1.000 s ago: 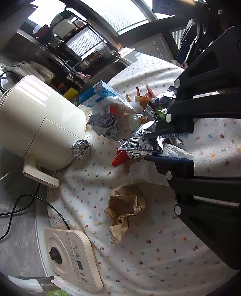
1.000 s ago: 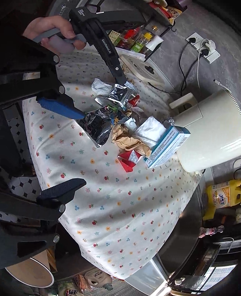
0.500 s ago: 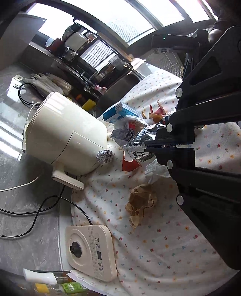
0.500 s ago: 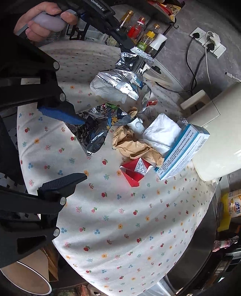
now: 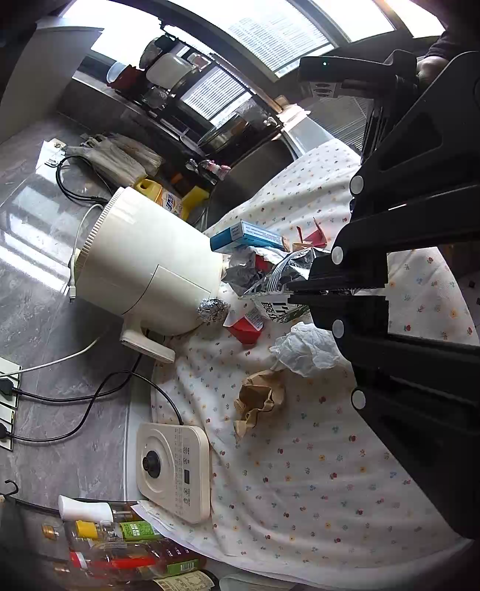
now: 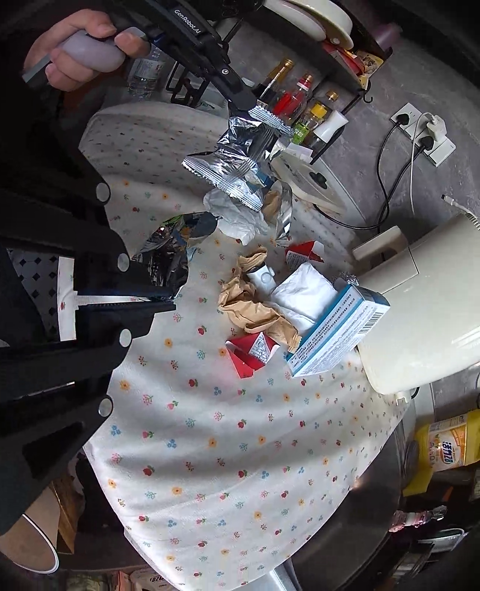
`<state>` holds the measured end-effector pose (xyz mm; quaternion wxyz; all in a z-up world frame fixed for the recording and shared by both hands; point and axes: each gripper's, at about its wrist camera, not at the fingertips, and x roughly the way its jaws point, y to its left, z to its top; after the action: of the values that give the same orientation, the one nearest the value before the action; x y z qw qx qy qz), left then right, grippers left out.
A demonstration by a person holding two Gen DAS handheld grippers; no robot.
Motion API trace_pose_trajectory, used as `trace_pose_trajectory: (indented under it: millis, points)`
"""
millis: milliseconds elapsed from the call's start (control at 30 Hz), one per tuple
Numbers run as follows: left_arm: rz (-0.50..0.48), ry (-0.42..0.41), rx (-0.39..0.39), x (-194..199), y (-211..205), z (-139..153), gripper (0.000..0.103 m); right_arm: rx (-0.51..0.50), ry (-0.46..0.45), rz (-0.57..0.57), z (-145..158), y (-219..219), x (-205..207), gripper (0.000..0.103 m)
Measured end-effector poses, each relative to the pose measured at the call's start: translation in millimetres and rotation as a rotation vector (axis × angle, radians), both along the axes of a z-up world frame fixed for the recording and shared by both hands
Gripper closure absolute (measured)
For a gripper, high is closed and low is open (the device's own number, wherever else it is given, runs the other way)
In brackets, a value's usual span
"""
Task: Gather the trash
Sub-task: 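Carry the foil wrapper with the right tool to the white bin and release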
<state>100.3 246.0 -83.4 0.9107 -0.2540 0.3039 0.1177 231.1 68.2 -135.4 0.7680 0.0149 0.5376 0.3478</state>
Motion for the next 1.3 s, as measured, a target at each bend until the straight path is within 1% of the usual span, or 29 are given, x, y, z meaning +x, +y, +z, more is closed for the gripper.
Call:
trace_pose_trajectory:
  millis: [267, 467, 667, 833, 1000, 1167, 1300]
  points:
    - [-0.061, 0.014, 0.03, 15, -61, 8, 0.1, 0.015, -0.052, -0.071, 24, -80, -6, 0.1]
    - [-0.148, 0.023, 0.04, 39, -111, 10, 0.1, 0.004, -0.077, -0.172, 34, -149, -9, 0.1]
    - [-0.247, 0.029, 0.053, 64, -164, 11, 0.1, -0.013, -0.09, -0.286, 37, -220, -14, 0.1]
    - [-0.327, 0.038, 0.057, 82, -208, 9, 0.1, -0.027, -0.084, -0.386, 33, -275, -23, 0.1]
    - [-0.415, 0.061, 0.068, 96, -255, 1, 0.1, -0.051, -0.074, -0.481, 23, -326, -37, 0.1]
    - [-0.497, 0.095, 0.063, 103, -302, -14, 0.1, -0.119, -0.056, -0.585, 6, -378, -54, 0.099]
    - [-0.557, 0.128, 0.053, 108, -339, -30, 0.1, -0.172, -0.028, -0.644, -9, -416, -65, 0.099]
